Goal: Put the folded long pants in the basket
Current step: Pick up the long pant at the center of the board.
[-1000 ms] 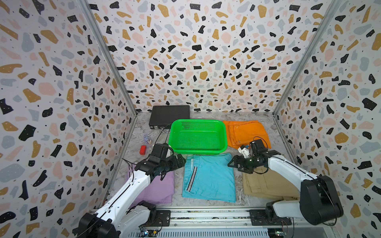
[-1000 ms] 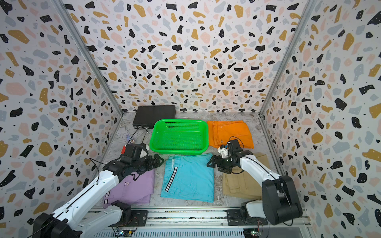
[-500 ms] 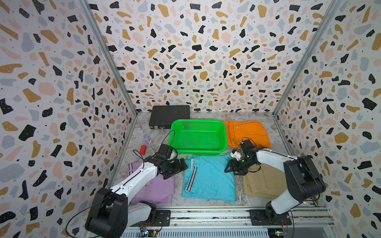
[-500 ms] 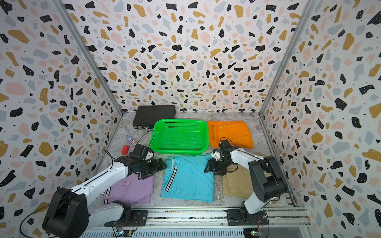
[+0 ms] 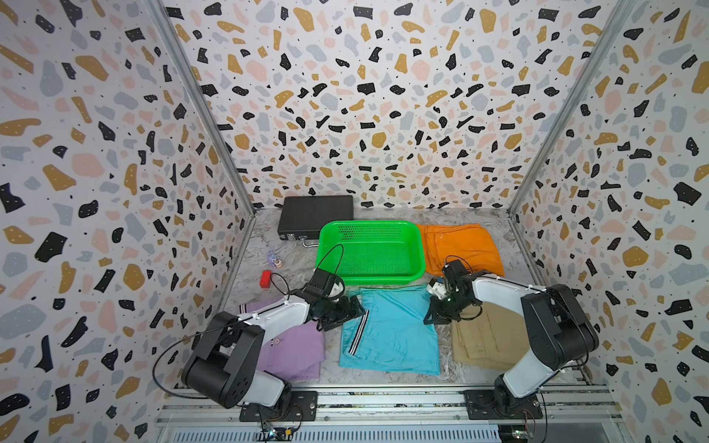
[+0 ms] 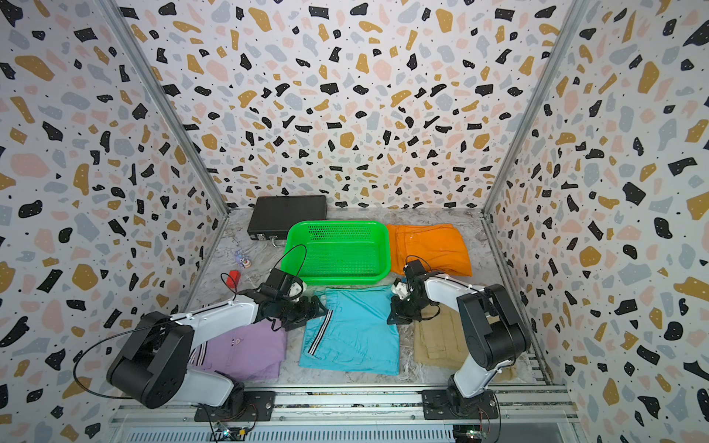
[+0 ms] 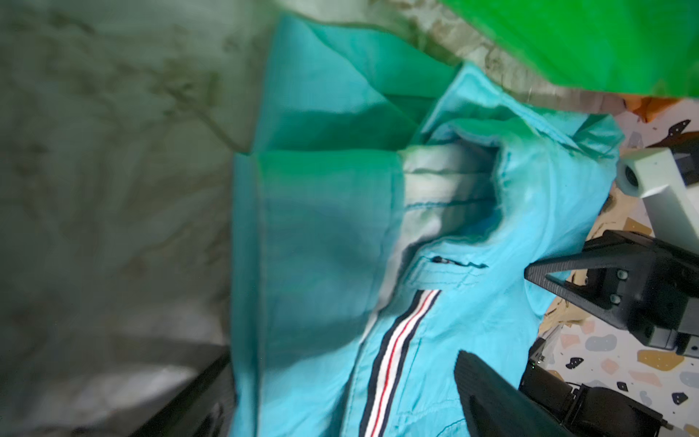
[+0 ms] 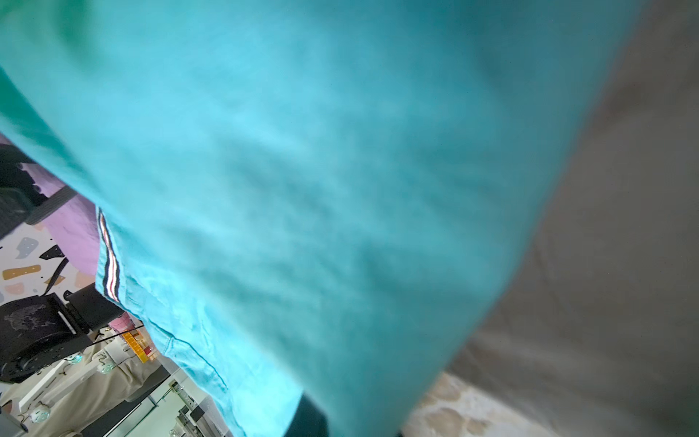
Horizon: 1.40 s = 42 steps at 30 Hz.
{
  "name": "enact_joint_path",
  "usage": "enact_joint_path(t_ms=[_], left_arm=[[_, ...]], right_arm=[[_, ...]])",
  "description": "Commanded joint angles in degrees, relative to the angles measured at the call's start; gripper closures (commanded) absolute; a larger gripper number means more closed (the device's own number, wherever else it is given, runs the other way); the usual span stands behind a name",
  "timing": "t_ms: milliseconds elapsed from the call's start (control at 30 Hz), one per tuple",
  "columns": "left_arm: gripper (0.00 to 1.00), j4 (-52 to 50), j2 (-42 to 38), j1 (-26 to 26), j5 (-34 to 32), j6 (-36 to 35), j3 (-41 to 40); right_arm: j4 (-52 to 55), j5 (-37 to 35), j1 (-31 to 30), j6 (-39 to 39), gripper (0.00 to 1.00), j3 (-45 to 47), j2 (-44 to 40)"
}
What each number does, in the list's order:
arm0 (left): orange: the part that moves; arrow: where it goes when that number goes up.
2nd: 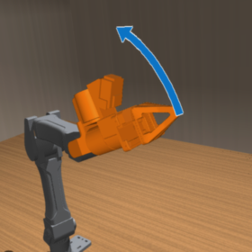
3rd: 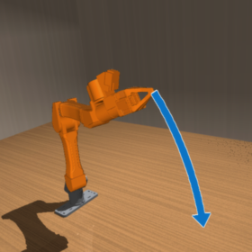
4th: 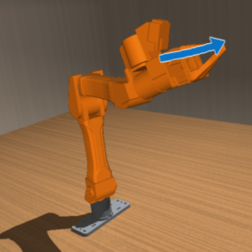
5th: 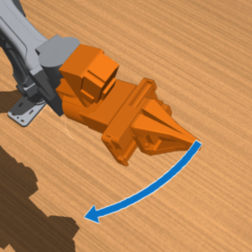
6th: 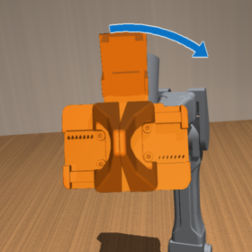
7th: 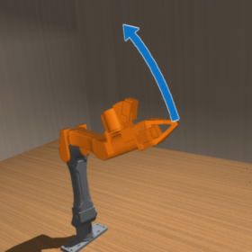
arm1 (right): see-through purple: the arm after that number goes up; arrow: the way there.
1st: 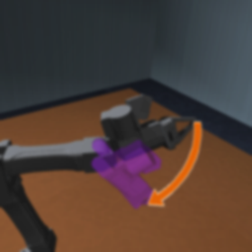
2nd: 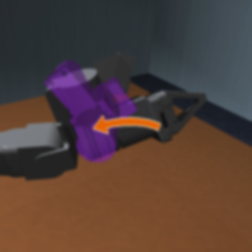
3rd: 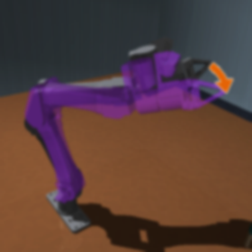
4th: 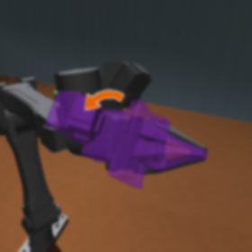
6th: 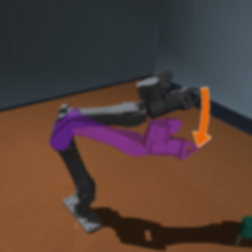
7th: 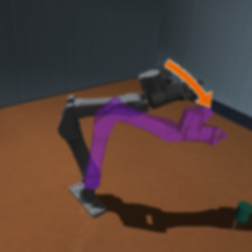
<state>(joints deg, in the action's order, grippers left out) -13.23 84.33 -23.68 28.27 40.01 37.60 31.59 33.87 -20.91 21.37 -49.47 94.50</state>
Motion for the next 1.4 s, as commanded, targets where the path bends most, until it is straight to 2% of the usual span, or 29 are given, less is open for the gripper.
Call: enact_joint_path(t_ms=[0,133,200,233,367,633,933,1200,1367], left_arm=[[0.1,-0.04,7.23,-0.14,-0.99,0.07,-1.36],[0.3,0.55,9.2,-0.35,-0.07,-0.1,-0.87],[0.44,1.34,10.3,-0.49,0.73,-0.19,-0.55],[0.53,1.7,11.08,-0.64,1.34,-0.28,-0.29],[1.0,1.89,13.14,-1.12,2.58,-0.74,0.8],[1.0,-5.92,1.92,-1.72,-0.35,-1.8,1.4],[1.0,-27.68,-14.4,-1.98,-3.39,-5.93,14.62],[1.0,-37.32,-15.76,-1.98,-1.3,-8.15,26.29],[1.0,-39.34,-12.2,-0.55,1.63,-12.44,35.2]], right_arm=[[0.74,-1.7,-0.19,-0.62,0.96,-2.52,0.36],[1.23,-2.24,-0.22,-0.8,0.96,-3.39,0.26],[1.28,-2.14,-0.28,-0.66,0.96,-3.61,0.33],[1.15,-1.97,-0.36,-0.62,0.96,-3.7,0.35],[1.8,-2.06,-0.63,-0.71,0.97,-4.05,0.38],[7.54,-1.0,-0.89,-0.95,1.0,-5.17,-5.76],[26.12,-0.19,-1.06,-3.49,1.0,-13.56,-17.69],[33.62,2.3,-1.07,-3.08,1.0,-22.9,-19.84],[33.64,0.76,-1.07,-3.0,1.0,-33.69,-16.03]])
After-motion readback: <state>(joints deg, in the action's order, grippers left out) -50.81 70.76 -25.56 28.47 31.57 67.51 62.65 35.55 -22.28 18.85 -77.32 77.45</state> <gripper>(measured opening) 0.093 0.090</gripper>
